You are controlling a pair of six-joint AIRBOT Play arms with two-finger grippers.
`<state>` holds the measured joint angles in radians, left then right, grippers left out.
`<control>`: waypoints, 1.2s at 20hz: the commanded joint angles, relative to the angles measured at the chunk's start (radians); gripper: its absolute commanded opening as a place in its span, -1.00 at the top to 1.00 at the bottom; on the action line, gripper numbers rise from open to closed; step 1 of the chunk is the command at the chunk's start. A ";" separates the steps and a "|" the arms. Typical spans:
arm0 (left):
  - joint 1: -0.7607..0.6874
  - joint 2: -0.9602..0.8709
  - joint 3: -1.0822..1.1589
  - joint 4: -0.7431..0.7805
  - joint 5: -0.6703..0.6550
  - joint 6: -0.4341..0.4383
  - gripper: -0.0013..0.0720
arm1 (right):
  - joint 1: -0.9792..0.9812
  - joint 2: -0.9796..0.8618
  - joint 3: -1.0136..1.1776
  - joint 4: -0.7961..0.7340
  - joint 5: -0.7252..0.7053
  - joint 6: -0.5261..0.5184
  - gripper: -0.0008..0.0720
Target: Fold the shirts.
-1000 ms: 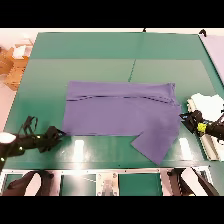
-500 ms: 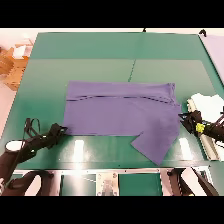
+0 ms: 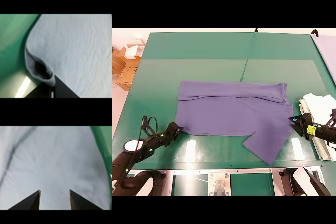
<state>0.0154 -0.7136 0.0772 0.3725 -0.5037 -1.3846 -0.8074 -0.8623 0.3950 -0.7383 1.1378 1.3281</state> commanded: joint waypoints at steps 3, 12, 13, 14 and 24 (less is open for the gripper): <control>-0.008 0.001 0.000 -0.006 0.025 0.032 0.90 | 0.000 0.001 -0.042 -0.281 0.102 0.241 -0.22; -0.008 0.001 0.000 -0.014 0.022 0.032 0.90 | 0.003 -0.021 -0.065 -0.439 0.135 0.354 -0.40; -0.008 0.001 0.000 -0.014 0.023 0.032 0.90 | 0.010 -0.040 -0.072 -0.404 0.129 0.326 -0.40; -0.008 0.001 0.000 -0.014 0.022 0.032 0.90 | 0.025 -0.065 -0.085 -0.358 0.116 0.290 -0.40; -0.008 0.001 0.000 -0.015 0.013 0.031 0.90 | 0.075 -0.111 -0.100 -0.152 0.009 0.126 0.12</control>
<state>0.0078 -0.7136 0.0772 0.3576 -0.4854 -1.3533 -0.7349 -0.9726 0.2939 -0.9264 1.1385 1.4887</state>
